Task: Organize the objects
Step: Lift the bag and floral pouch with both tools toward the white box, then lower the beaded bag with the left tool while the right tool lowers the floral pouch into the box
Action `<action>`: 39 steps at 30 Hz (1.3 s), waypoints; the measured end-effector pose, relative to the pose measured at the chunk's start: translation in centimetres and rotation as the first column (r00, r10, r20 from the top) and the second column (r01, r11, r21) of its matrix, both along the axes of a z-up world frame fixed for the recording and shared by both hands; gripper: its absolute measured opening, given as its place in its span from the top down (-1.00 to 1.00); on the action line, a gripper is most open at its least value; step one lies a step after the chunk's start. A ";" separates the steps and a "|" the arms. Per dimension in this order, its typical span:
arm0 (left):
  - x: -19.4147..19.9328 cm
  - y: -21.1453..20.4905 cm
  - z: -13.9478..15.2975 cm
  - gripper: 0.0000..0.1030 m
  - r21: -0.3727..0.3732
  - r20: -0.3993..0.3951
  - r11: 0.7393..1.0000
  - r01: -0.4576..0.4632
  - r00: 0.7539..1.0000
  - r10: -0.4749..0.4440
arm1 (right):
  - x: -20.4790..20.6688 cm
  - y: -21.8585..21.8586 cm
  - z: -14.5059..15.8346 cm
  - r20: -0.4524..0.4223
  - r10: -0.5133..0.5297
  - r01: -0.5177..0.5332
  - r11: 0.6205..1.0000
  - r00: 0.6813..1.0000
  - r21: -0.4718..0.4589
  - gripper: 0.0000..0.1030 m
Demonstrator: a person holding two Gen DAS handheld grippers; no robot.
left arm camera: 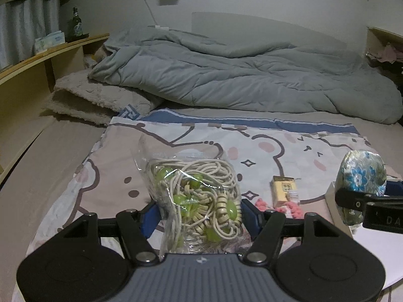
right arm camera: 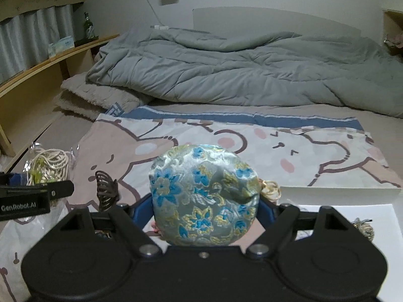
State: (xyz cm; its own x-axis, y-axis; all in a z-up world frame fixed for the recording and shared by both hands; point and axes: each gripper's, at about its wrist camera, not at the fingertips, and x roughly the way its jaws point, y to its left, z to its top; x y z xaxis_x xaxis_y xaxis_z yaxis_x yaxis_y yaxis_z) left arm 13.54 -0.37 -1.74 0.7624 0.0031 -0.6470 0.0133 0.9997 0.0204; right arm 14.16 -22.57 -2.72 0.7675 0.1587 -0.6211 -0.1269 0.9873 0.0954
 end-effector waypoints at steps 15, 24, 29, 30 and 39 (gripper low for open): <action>0.8 -3.9 0.0 -0.31 -0.038 0.001 0.998 0.042 0.999 -0.042 | -0.4 -5.1 0.4 0.009 -0.058 0.058 0.998 0.998 -0.008 -0.61; 1.1 -8.0 0.9 -0.31 -0.095 0.034 0.988 0.119 0.993 -0.116 | -1.1 -9.1 0.6 0.003 -0.105 0.105 0.994 0.994 -0.044 -0.61; 1.4 -10.8 0.6 -0.31 -0.108 0.032 0.980 0.169 0.986 -0.167 | -1.6 -11.3 0.8 -0.002 -0.130 0.130 0.990 0.992 -0.050 -0.61; 1.5 -11.3 0.5 -0.31 -0.111 0.029 0.978 0.178 0.984 -0.176 | -1.6 -11.8 0.9 -0.002 -0.136 0.136 0.989 0.991 -0.055 -0.61; 2.1 -16.4 -1.0 -0.30 -0.184 -0.027 0.942 0.282 0.956 -0.292 | -1.2 -17.4 0.8 -0.026 -0.213 0.210 0.973 0.977 -0.093 -0.61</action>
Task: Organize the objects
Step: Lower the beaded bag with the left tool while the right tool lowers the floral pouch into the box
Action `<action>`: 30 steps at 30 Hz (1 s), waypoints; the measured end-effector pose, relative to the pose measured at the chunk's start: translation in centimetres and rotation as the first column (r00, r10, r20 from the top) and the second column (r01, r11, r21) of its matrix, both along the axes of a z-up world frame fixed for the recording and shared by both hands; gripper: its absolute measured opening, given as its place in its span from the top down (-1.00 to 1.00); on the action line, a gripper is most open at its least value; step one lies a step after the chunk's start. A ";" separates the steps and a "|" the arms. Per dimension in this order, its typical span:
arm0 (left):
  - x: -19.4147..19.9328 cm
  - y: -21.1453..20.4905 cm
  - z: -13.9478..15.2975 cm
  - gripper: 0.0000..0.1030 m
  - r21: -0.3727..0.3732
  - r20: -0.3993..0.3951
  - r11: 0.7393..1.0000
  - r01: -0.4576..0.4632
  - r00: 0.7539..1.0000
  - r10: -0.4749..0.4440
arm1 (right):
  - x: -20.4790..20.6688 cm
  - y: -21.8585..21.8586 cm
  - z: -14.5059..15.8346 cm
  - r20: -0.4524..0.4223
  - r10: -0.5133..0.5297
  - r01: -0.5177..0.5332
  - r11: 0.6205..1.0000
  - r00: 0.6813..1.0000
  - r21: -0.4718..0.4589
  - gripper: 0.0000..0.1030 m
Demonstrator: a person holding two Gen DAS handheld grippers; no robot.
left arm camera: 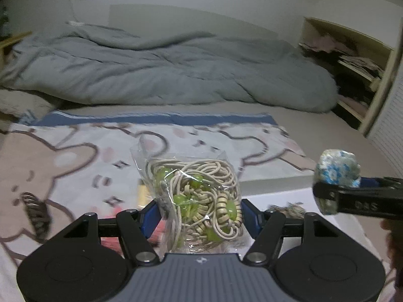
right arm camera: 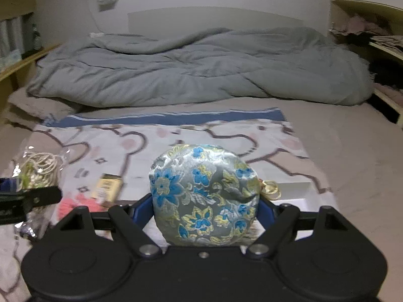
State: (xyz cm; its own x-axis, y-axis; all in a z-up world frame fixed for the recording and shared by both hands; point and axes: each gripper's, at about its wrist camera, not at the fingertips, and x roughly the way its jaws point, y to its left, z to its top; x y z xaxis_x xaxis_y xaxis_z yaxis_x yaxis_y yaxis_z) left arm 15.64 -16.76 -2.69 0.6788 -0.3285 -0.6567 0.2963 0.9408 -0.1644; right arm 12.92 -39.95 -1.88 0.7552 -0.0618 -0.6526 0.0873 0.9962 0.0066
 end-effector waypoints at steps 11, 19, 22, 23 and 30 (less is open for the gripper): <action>0.2 -7.8 -3.6 -0.30 -0.016 -0.119 0.977 0.210 0.970 -0.211 | 2.3 -7.5 -4.7 -0.130 -0.119 0.109 0.991 0.984 -0.077 -0.61; 0.9 -11.3 -8.2 -0.30 -0.073 -0.330 0.938 0.339 0.879 -0.344 | 5.0 -8.9 -7.8 -0.257 -0.087 0.039 0.982 0.963 -0.185 -0.61; 1.0 -12.5 -10.2 -0.30 -0.052 -0.381 0.927 0.371 0.851 -0.362 | 6.0 -9.2 -8.8 -0.291 -0.077 0.017 0.979 0.954 -0.204 -0.61; 1.2 -12.9 -10.7 -0.30 -0.036 -0.386 0.923 0.384 0.846 -0.367 | 6.3 -9.3 -9.1 -0.302 -0.076 0.012 0.978 0.950 -0.207 -0.61; 3.3 -15.3 -13.3 -0.31 0.062 -0.370 0.927 0.370 0.871 -0.323 | 8.1 -10.4 -10.9 -0.360 -0.077 0.003 0.979 0.930 -0.202 -0.61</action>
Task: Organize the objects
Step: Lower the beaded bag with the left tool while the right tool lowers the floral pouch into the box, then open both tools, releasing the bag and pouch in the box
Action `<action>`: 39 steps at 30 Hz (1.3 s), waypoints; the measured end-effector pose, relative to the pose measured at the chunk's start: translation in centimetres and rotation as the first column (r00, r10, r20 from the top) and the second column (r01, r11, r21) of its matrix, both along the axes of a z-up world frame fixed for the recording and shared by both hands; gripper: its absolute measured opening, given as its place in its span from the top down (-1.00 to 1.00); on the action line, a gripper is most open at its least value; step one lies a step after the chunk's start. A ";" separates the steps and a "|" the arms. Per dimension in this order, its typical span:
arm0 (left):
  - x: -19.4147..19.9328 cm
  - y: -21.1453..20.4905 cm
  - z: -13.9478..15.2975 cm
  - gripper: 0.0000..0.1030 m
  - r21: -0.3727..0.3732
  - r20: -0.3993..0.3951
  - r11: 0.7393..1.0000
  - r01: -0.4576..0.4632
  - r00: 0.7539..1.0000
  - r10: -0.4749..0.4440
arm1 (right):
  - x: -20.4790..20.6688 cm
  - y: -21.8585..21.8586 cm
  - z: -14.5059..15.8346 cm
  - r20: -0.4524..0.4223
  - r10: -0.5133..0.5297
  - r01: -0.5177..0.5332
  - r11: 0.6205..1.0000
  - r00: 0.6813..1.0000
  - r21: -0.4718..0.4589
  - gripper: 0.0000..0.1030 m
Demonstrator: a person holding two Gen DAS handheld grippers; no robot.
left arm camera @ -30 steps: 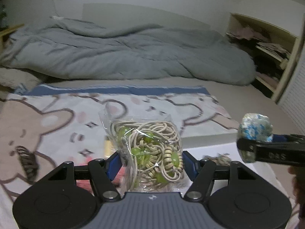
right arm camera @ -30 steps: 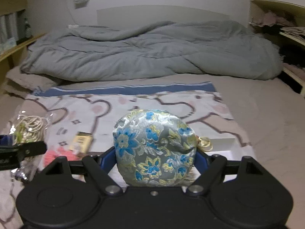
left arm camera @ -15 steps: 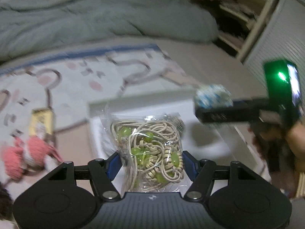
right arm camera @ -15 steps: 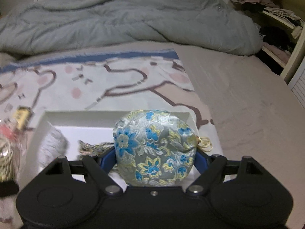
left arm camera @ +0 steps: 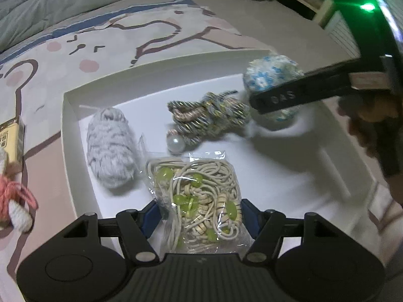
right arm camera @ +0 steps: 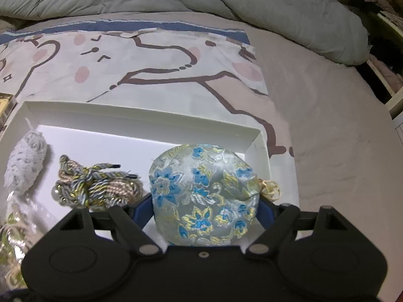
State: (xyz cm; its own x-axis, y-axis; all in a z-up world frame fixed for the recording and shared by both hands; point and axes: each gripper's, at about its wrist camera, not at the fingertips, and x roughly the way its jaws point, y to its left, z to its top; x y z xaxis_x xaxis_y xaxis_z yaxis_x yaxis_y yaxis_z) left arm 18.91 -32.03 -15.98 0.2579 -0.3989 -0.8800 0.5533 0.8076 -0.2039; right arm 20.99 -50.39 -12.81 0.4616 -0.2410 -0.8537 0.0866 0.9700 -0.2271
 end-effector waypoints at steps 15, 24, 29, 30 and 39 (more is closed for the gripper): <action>3.7 -1.0 -0.9 -0.54 -0.051 0.110 0.974 -0.222 0.968 0.226 | 0.8 -1.9 0.4 0.092 -0.076 0.065 0.992 0.993 0.111 -0.97; 1.9 -0.3 1.7 -0.63 -0.066 0.130 0.981 -0.180 0.974 0.187 | -1.6 -2.5 1.3 0.140 -0.147 0.115 0.970 0.979 0.215 -0.97; 1.0 0.3 3.1 -0.63 -0.074 0.152 0.982 -0.174 0.971 0.183 | -3.5 -2.3 2.7 0.185 -0.174 0.124 0.959 0.967 0.254 -0.97; 0.8 0.5 3.4 -0.63 -0.078 0.156 0.982 -0.172 0.971 0.182 | -3.9 -2.3 3.1 0.193 -0.179 0.126 0.958 0.965 0.259 -0.97; -1.0 2.3 5.7 -0.63 -0.080 0.199 0.983 -0.168 0.963 0.181 | -7.4 -1.4 6.0 0.261 -0.210 0.135 0.951 0.942 0.276 -0.97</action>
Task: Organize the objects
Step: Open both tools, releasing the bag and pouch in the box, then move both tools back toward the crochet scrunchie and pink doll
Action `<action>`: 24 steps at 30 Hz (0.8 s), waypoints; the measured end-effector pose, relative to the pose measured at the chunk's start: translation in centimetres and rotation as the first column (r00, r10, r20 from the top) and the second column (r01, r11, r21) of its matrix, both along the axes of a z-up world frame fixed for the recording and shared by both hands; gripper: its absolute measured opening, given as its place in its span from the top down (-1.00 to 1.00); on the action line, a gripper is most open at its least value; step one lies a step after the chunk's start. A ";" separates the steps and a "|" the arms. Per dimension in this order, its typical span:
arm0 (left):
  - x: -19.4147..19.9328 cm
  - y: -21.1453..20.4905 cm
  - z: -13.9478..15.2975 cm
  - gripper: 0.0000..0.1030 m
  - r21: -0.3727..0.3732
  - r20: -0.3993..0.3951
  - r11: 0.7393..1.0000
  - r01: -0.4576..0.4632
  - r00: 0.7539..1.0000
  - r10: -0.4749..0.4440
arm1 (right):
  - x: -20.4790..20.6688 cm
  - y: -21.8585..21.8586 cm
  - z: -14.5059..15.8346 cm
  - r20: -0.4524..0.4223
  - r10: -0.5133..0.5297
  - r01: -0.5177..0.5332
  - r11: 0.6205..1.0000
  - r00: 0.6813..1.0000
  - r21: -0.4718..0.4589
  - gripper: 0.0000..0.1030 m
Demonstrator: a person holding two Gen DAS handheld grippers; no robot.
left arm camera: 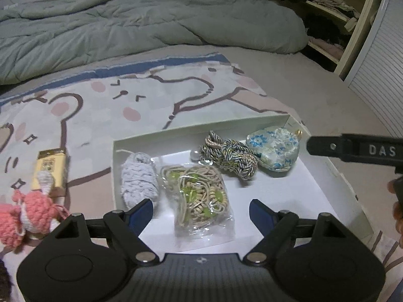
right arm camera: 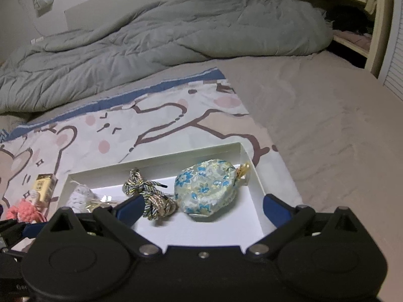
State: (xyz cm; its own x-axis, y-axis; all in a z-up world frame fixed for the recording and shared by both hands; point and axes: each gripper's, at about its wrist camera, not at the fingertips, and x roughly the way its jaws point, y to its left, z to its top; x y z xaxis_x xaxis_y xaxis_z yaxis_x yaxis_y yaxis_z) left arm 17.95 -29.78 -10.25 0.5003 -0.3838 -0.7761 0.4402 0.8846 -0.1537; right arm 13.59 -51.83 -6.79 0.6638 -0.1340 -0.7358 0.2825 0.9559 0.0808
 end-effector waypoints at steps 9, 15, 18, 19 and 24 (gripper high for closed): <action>-1.6 1.9 2.4 -0.64 -0.008 0.038 1.000 -0.002 0.999 0.003 | -3.7 1.5 1.7 0.045 -0.015 0.016 1.000 0.999 -0.002 -0.97; -2.9 3.1 3.5 -0.67 -0.014 0.040 1.000 -0.015 0.999 0.015 | -5.8 2.5 2.9 0.068 -0.015 0.016 1.000 0.998 -0.003 -0.97; -3.5 3.5 4.1 -0.72 -0.014 0.051 1.000 -0.020 0.998 0.021 | -6.7 3.2 3.5 0.083 -0.014 0.014 1.000 0.996 -0.005 -0.97; -3.7 3.6 4.4 -0.74 -0.015 0.056 1.000 -0.019 0.998 0.020 | -7.0 3.3 3.6 0.086 -0.014 0.014 1.000 0.996 -0.006 -0.97; -4.5 4.5 5.3 -0.83 -0.011 0.086 1.000 -0.016 0.996 0.017 | -8.2 4.2 4.3 0.101 -0.011 0.013 1.000 0.995 -0.017 -0.97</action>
